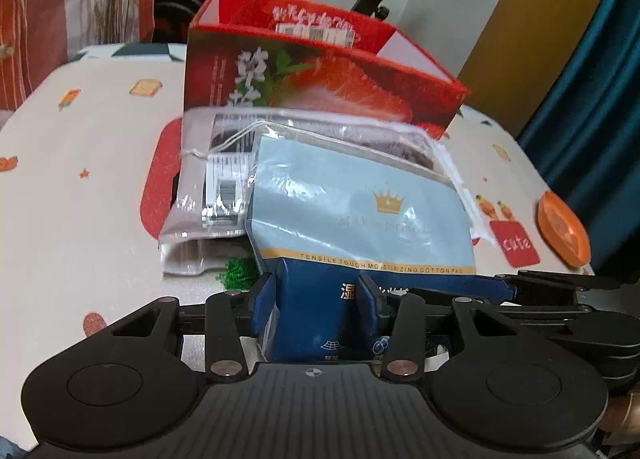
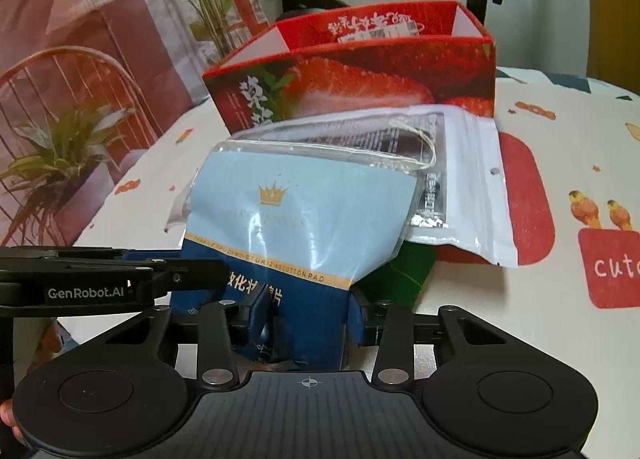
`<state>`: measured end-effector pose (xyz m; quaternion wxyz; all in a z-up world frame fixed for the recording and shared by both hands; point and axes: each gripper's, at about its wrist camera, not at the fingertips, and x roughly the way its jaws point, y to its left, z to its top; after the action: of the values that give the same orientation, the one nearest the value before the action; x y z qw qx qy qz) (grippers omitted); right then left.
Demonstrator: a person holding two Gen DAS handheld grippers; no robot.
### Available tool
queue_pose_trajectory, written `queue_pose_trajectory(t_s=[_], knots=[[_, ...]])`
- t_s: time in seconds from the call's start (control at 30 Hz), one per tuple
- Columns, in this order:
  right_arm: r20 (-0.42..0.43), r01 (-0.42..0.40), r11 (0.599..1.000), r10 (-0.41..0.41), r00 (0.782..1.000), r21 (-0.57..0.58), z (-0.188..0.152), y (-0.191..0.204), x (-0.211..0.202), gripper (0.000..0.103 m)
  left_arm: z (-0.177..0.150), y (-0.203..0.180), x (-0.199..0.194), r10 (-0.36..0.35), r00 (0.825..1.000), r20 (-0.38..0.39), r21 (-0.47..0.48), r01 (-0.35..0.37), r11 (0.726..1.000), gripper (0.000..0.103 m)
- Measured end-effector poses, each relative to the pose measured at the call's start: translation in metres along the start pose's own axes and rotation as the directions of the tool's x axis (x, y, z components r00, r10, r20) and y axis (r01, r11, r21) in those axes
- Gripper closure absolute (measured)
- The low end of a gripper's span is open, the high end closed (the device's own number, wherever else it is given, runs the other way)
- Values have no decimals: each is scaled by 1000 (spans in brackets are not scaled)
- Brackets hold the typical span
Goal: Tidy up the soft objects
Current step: 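Grasp the light blue bag with both grippers and lift it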
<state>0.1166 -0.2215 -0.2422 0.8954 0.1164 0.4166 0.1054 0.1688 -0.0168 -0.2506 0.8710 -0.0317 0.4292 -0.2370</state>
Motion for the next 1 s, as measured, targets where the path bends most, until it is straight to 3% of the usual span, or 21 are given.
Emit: queue_pose_trajectory(t_s=[0.47,1.0], knots=[[132,-10,999,16,991,-50,39,12,-43,66,33,-23,-44,-8,989,147,59,-1,998,57],[221,6,994,19,975,-113,102,14,-58,66,77,-30,-52,-25,972,233,89,5,996,57]])
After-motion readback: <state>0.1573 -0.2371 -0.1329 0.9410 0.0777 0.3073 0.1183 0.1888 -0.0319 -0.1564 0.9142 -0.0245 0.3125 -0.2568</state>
